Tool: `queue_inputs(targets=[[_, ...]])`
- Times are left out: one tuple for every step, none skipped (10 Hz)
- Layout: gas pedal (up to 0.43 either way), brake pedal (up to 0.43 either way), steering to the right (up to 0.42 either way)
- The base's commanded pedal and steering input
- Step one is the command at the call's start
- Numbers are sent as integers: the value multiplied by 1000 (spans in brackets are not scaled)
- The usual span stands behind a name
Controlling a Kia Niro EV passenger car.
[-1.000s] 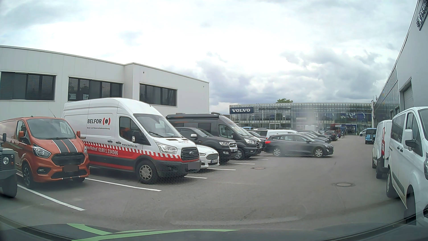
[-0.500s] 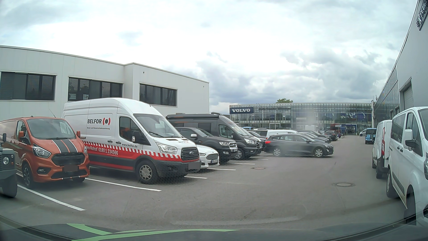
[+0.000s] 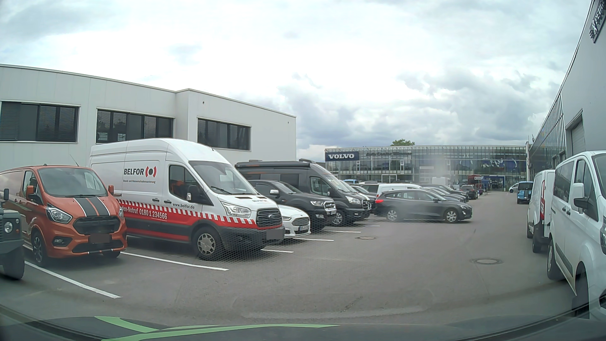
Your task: Follow the waypoints while adhering to traffic rules and regulations
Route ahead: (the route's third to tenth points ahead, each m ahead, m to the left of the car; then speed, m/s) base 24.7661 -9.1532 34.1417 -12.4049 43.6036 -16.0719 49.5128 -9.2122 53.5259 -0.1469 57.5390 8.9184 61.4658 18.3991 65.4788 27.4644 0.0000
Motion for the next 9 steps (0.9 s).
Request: queue_inputs(targets=[[0, 524, -611], [0, 524, -610], [0, 518, -610], [0, 524, -610], [0, 524, -610], [0, 524, -610], [0, 524, -611], [0, 524, -610], [0, 524, -610]])
